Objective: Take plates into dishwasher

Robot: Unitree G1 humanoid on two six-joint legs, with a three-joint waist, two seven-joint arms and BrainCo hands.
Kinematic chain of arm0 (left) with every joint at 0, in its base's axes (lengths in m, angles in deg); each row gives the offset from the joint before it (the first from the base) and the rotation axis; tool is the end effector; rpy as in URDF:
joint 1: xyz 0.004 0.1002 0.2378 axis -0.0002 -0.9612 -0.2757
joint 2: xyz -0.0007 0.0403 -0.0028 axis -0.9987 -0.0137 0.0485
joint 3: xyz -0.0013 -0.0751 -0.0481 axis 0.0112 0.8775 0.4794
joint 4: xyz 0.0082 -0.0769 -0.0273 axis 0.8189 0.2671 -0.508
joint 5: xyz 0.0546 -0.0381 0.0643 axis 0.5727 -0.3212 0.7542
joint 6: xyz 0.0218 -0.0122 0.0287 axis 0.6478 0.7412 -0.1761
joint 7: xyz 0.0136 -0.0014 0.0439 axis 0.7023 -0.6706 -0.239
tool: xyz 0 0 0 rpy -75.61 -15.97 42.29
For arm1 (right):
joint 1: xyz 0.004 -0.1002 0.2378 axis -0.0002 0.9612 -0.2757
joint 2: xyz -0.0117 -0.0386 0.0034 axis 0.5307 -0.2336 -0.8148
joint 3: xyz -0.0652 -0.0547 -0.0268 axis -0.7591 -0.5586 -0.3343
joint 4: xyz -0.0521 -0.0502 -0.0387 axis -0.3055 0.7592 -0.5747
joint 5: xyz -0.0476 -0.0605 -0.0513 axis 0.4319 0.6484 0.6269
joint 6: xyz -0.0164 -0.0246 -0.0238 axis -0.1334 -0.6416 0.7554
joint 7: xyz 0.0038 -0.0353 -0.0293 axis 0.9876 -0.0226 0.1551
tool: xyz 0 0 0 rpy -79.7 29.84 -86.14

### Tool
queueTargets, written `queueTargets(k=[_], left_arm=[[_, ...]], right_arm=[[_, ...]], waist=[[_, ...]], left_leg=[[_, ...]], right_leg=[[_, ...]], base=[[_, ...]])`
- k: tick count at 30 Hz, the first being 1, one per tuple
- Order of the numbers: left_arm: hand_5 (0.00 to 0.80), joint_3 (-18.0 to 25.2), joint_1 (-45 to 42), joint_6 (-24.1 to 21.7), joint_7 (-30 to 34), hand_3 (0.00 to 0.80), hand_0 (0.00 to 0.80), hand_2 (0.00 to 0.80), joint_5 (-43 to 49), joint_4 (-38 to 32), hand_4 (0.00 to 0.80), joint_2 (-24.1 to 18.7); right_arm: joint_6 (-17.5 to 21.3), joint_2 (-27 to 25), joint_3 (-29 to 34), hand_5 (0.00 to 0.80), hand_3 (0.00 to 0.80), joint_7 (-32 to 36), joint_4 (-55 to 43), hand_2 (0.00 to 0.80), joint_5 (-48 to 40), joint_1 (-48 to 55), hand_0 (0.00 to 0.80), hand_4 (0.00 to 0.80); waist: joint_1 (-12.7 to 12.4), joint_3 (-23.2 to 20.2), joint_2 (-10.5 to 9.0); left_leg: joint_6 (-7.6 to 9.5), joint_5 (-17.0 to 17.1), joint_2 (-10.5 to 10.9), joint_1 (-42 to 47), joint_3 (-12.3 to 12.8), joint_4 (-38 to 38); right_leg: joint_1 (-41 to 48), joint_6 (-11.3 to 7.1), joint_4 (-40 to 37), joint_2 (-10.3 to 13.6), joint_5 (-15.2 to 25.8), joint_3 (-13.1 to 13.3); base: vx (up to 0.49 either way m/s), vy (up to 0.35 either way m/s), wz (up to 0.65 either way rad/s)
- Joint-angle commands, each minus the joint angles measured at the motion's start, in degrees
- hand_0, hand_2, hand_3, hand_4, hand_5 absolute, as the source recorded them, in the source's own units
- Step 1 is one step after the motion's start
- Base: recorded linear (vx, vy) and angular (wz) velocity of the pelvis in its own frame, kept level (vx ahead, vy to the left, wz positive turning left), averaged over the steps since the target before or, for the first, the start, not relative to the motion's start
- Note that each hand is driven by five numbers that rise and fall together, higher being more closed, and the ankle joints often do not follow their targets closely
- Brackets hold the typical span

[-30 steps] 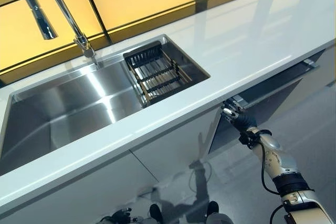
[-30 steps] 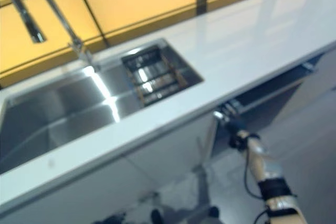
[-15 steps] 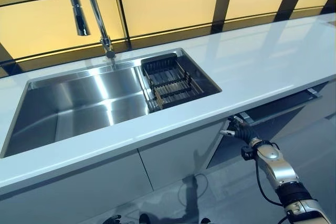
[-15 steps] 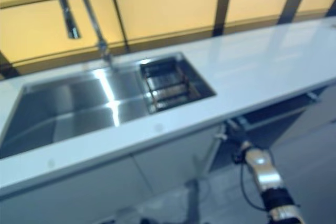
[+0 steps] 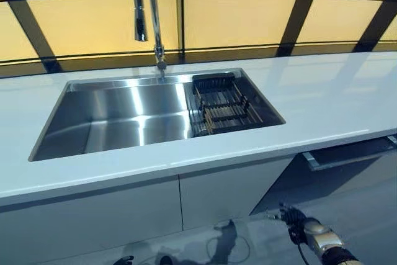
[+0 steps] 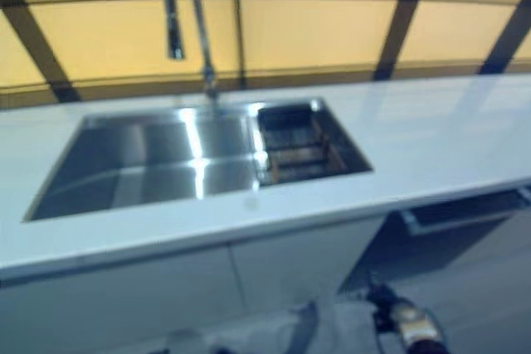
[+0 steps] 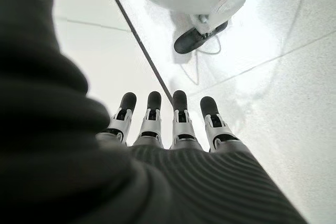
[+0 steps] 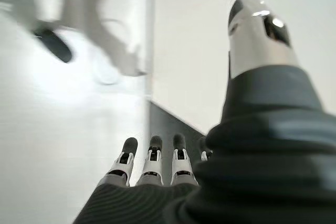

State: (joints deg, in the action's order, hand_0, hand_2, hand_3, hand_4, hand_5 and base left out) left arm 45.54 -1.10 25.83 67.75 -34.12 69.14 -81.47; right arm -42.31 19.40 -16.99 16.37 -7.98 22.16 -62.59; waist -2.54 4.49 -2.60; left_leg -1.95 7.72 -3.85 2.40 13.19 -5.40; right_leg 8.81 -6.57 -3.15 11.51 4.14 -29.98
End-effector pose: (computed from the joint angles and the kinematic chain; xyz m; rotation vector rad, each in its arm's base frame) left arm 0.0618 0.2472 -0.0849 0.3903 1.2277 -0.0715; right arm 0.1271 -0.2569 -0.0597 -0.2879 1.1279 -0.0280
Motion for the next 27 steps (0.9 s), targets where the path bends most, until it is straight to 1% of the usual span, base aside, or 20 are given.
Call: queueTargets(k=[1,2,5,7,8,9,10,11,12,13,14,15,16,17,18,19,20,21,22,27], left_arm=[[0.0,-0.19,5.79,0.96,0.95,0.0,0.0,0.0,0.5,1.17,0.0,-0.64],[0.0,-0.26,5.9,1.09,1.11,0.0,0.0,0.0,0.63,1.17,0.0,-0.67],[0.0,-0.87,6.17,1.69,2.13,0.0,0.0,0.0,2.06,1.27,0.0,-0.91],[0.0,-1.67,5.99,2.07,3.17,0.0,0.0,0.0,3.64,1.37,0.0,-1.22],[0.0,-2.01,5.9,2.3,3.52,0.0,0.0,0.0,4.09,1.36,0.0,-1.41],[0.0,-2.17,5.77,2.76,3.67,0.0,0.0,0.0,4.32,1.1,0.0,-1.59],[0.0,-2.42,5.64,3.01,3.59,0.0,0.0,0.0,3.96,1.02,0.0,-1.66],[0.0,-2.62,5.53,3.12,3.48,0.0,0.0,0.0,3.42,1.14,0.0,-1.85],[0.0,-2.71,5.44,3.21,3.47,0.0,0.0,0.0,3.12,1.26,0.0,-2.08],[0.0,-2.73,5.43,3.25,3.46,0.0,0.0,0.0,3.06,1.29,0.0,-2.16],[0.0,-2.3,5.63,3.32,3.65,0.0,0.0,0.0,3.5,1.18,0.0,-2.66],[0.0,-2.05,6.02,3.33,3.86,0.0,0.0,0.0,3.81,1.18,0.0,-2.92],[0.0,-1.89,6.56,3.39,4.12,0.0,0.0,0.0,4.3,1.28,0.0,-3.01],[0.0,-1.9,6.99,3.18,4.39,0.0,0.0,0.0,4.93,1.53,0.0,-3.04],[0.0,-1.9,7.32,2.74,4.69,0.0,0.0,0.0,5.39,1.85,0.0,-3.02],[0.0,-1.81,7.56,2.35,5.04,0.0,0.0,0.0,5.9,2.15,0.0,-2.93],[0.0,-1.54,7.54,2.45,5.17,0.0,0.0,0.0,6.05,2.07,0.0,-2.58],[0.0,-1.53,7.54,2.45,5.17,0.0,0.0,0.0,6.05,2.06,0.0,-2.58],[0.0,-1.27,7.36,2.25,5.11,0.0,0.0,0.0,5.94,2.44,0.0,-1.49],[0.0,-1.77,6.79,1.36,4.73,0.0,0.0,0.0,4.83,3.17,0.0,0.54]], right_arm=[[1.57,0.55,2.01,0.0,0.0,-1.33,3.34,0.0,0.55,-4.87,0.0,0.0],[1.74,0.86,2.26,0.0,0.0,-1.65,3.95,0.0,0.3,-4.56,0.0,0.0],[3.22,2.5,3.1,0.0,0.0,-3.33,5.88,0.0,-0.84,-2.96,0.0,0.0],[4.68,3.59,3.55,0.0,0.0,-4.66,6.35,0.0,-0.23,-0.91,0.0,0.0],[5.14,3.7,3.65,0.0,0.0,-4.79,6.4,0.0,-0.15,-0.09,0.0,0.0],[5.52,3.58,3.75,0.0,0.0,-4.5,6.74,0.0,0.04,0.32,0.0,0.0],[6.01,3.43,3.6,0.0,0.0,-4.18,7.43,0.0,0.22,0.29,0.0,0.0],[6.37,3.43,3.41,0.0,0.0,-3.73,7.96,0.0,0.46,0.39,0.0,0.0],[6.86,3.46,3.32,0.0,0.0,-3.32,8.6,0.0,0.88,0.45,0.0,0.0],[6.96,3.46,3.3,0.0,0.0,-3.11,8.82,0.0,1.18,0.45,0.0,0.0],[7.41,3.62,2.97,0.0,0.0,-2.4,9.67,0.0,1.4,0.28,0.0,0.0],[7.62,3.88,2.92,0.0,0.0,-2.32,10.2,0.0,1.35,0.21,0.0,0.0],[8.0,3.99,2.86,0.0,0.0,-1.91,10.67,0.0,1.65,0.4,0.0,0.0],[8.45,4.03,3.01,0.0,0.0,-1.83,11.29,0.0,1.63,0.57,0.0,0.0],[8.83,3.95,3.16,0.0,0.0,-1.72,11.91,0.0,1.84,0.77,0.0,0.0],[9.11,3.86,3.46,0.0,0.0,-1.39,12.3,0.0,2.0,1.22,0.0,0.0],[9.09,3.78,3.58,0.0,0.0,-1.19,12.54,0.0,2.09,1.33,0.0,0.0],[9.09,3.78,3.57,0.0,0.0,-1.19,12.54,0.0,2.09,1.33,0.0,0.0],[8.79,3.89,3.33,0.0,0.0,-1.41,12.88,0.0,2.62,1.62,0.0,0.0],[7.76,3.75,2.05,0.0,0.0,-1.31,13.08,0.0,3.64,1.8,0.0,0.0]], waist=[[-1.5,3.44,2.45],[-1.45,3.33,2.48],[-0.98,3.07,2.65],[0.09,3.17,2.64],[0.67,3.4,2.67],[1.26,3.71,2.79],[1.98,4.22,2.9],[2.35,4.45,3.1],[2.53,4.49,3.24],[2.59,4.47,3.26],[2.41,4.48,3.07],[2.37,4.55,2.76],[2.57,4.56,2.28],[2.75,4.46,1.89],[2.95,4.42,1.59],[3.07,4.29,1.42],[3.06,3.99,1.23],[3.13,4.08,1.23],[3.22,3.19,1.03],[3.53,1.93,0.72]], left_leg=[[7.03,-14.23,4.5,3.7,-1.43,0.4],[7.35,-14.36,4.77,3.68,-1.83,0.4],[9.12,-14.76,6.17,3.82,-4.4,0.4],[11.02,-15.25,7.67,4.13,-6.61,0.4],[11.56,-15.44,8.02,4.38,-7.35,0.4],[11.62,-15.42,7.92,4.56,-7.46,0.4],[11.8,-15.04,7.83,4.38,-7.37,0.4],[11.52,-14.54,7.4,4.2,-7.65,0.4],[11.05,-14.08,6.78,4.01,-7.65,0.4],[10.89,-13.95,6.6,3.92,-7.64,0.4],[9.98,-13.44,5.75,3.44,-7.48,0.4],[9.34,-13.31,5.27,3.16,-7.56,0.4],[8.73,-13.18,5.05,2.8,-7.99,0.4],[8.44,-13.1,5.03,2.51,-8.3,0.4],[8.11,-13.09,5.04,2.4,-8.63,0.4],[7.96,-13.13,5.09,2.37,-9.16,0.4],[7.45,-12.85,5.11,2.4,-9.5,0.4],[7.44,-12.85,5.12,2.51,-9.57,0.4],[6.32,-12.81,4.94,2.53,-9.52,0.4],[4.49,-12.41,4.01,3.37,-8.06,0.4]], right_leg=[[0.27,-2.09,12.13,2.1,-0.63,2.7],[-0.03,-2.3,12.95,2.39,-0.04,3.05],[-1.92,-3.0,18.17,3.94,3.29,5.95],[-5.19,-3.49,26.43,5.73,7.04,10.38],[-7.19,-3.46,30.43,6.15,8.06,12.33],[-8.42,-3.04,31.97,5.71,7.73,13.91],[-10.89,-1.92,33.35,5.29,7.17,14.64],[-12.58,-1.37,31.64,3.46,6.4,15.98],[-13.11,-0.83,28.42,1.44,5.25,16.68],[-13.23,-0.63,27.51,0.89,4.83,16.81],[-13.35,-0.43,21.15,-2.26,3.58,17.5],[-12.78,-0.32,16.23,-4.61,2.86,18.51],[-12.62,-0.03,11.13,-7.12,1.48,20.85],[-12.88,0.12,8.51,-8.6,0.47,22.62],[-12.61,0.43,6.32,-9.77,-0.83,23.7],[-11.63,0.71,5.25,-10.02,-2.37,24.05],[-9.73,1.06,3.19,-10.0,-2.83,23.62],[-9.5,1.06,2.97,-10.0,-2.75,23.55],[-6.55,2.11,0.93,-10.34,-4.09,23.01],[-3.11,4.13,-1.83,-10.9,-5.92,21.68]], base=[[0.078,0.184,0.27],[0.077,0.193,0.29],[0.091,0.232,0.28],[0.092,0.252,0.32],[0.058,0.176,0.37],[-0.018,0.085,0.51],[-0.056,0.014,0.63],[-0.071,-0.053,0.59],[-0.031,-0.076,0.33],[-0.024,-0.173,0.17],[-0.027,-0.223,0.18],[-0.046,-0.346,0.22],[-0.045,-0.326,0.23],[-0.041,-0.331,0.22],[-0.012,-0.293,0.26],[0.026,-0.297,0.3],[0.034,-0.202,0.4],[0.07,-0.295,0.51],[0.07,-0.286,0.57],[0.043,-0.269,0.51]])
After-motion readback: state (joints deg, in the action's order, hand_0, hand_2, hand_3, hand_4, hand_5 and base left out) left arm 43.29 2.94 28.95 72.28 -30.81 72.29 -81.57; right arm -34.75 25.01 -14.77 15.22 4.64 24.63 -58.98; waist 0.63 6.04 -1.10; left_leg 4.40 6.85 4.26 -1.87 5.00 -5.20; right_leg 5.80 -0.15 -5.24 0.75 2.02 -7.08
